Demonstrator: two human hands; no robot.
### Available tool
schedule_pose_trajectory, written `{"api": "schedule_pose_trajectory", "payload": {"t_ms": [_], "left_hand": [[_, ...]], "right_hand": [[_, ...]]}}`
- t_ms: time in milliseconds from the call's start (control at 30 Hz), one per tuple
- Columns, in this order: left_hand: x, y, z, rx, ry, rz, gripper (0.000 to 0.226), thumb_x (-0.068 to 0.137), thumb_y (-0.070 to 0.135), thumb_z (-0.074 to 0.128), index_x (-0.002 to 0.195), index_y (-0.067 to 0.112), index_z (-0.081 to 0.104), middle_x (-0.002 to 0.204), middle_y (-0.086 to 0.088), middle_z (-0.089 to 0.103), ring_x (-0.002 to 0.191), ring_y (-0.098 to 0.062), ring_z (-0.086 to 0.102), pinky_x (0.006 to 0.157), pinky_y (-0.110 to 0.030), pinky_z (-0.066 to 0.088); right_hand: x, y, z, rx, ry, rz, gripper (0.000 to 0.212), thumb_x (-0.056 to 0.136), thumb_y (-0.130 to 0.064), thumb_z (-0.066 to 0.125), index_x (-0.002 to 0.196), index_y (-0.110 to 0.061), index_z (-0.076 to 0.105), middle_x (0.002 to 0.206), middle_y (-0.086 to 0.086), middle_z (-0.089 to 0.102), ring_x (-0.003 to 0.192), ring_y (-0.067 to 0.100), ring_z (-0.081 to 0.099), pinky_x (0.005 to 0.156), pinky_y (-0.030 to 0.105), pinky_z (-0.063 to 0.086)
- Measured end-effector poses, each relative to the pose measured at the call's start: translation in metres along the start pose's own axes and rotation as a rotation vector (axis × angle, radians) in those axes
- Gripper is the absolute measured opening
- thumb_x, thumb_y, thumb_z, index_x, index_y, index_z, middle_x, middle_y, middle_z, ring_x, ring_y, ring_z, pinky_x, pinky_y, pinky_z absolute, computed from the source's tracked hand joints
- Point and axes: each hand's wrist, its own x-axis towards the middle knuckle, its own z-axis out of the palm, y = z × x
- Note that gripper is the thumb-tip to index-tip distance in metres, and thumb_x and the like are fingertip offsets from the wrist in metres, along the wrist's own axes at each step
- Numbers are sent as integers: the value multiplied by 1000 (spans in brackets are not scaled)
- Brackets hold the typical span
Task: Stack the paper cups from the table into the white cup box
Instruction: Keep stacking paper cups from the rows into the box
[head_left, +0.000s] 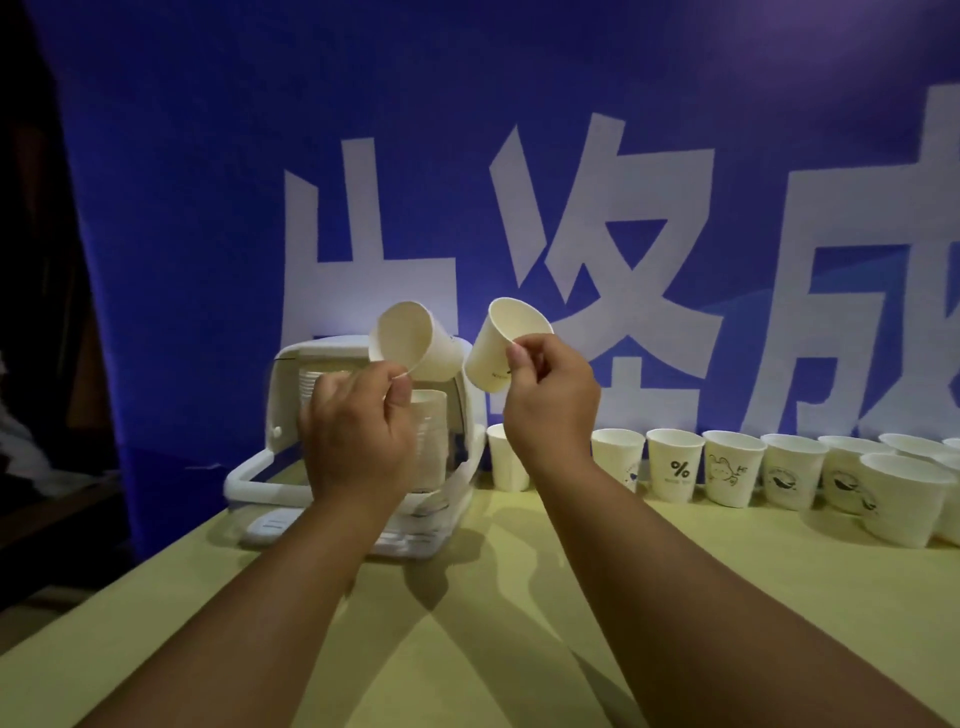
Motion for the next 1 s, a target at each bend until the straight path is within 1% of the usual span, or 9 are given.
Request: {"api": "schedule_pose_trajectory", "payload": {"t_ms": [167,367,500,633,733,800,867,933,1000], "left_hand": [[2,-23,-1,95,-48,-27,30,104,36,45,104,16,68,99,-4,69,96,-26,57,86,-45,43],[11,-20,-11,167,-6,46,40,103,38,35,95,11,63,94,-10,66,84,-22,49,82,-51,48],[17,-20,-13,305,-63,101,27,104,30,39,97,13,59,95,-9,63,86,-22,46,80,-48,43],[18,-18,-14,406,-204,97,25,103,33,37,102,18,57,105,-4,54,95,-20,42,81,-43,46],[11,-22,-10,324,-387,43,26,105,40,37,113,22,55,126,1,51,114,-19,44,91,-44,50],[6,-22,-8,212,-484,-11,39,104,51,40,128,23,52,136,4,52,120,-18,47,97,-44,51],[3,-19,-6,121,-539,-51,53,98,56,53,141,26,45,139,7,51,121,-18,51,98,-46,53],[1,-15,-4,62,-546,-72,61,93,54,65,143,30,41,138,8,52,119,-19,55,97,-47,55],[-1,-12,-2,-21,-524,-119,62,88,47,74,137,35,38,135,8,53,116,-20,59,95,-48,57]], "right_hand": [[-7,0,12,-18,-48,-34,10,97,-30,61,101,-25,69,101,-6,66,92,11,60,77,22,51],[-5,-2,2,-47,-100,-76,12,97,-28,62,105,-24,69,105,-6,64,94,12,58,77,20,49],[-4,-2,0,-47,-128,-62,13,96,-27,62,106,-23,69,107,-5,65,95,13,58,79,22,50],[-2,-4,0,-61,-139,-74,15,96,-26,62,110,-23,68,109,-4,61,96,13,56,75,15,45],[0,-6,0,-63,-149,-73,15,96,-25,62,110,-23,68,108,-3,55,97,14,55,72,11,41],[0,-8,0,-57,-164,-68,15,96,-26,62,110,-23,68,108,-3,52,98,15,55,71,9,39],[-1,-10,0,-54,-178,-66,15,97,-26,62,110,-23,68,109,-2,51,99,14,54,71,8,38],[-3,-13,1,-44,-196,-80,12,97,-26,61,107,-24,67,109,-2,51,99,13,53,71,8,38],[-4,-16,2,-35,-236,-94,6,97,-26,61,101,-28,65,108,-3,51,98,13,53,71,9,38]]}}
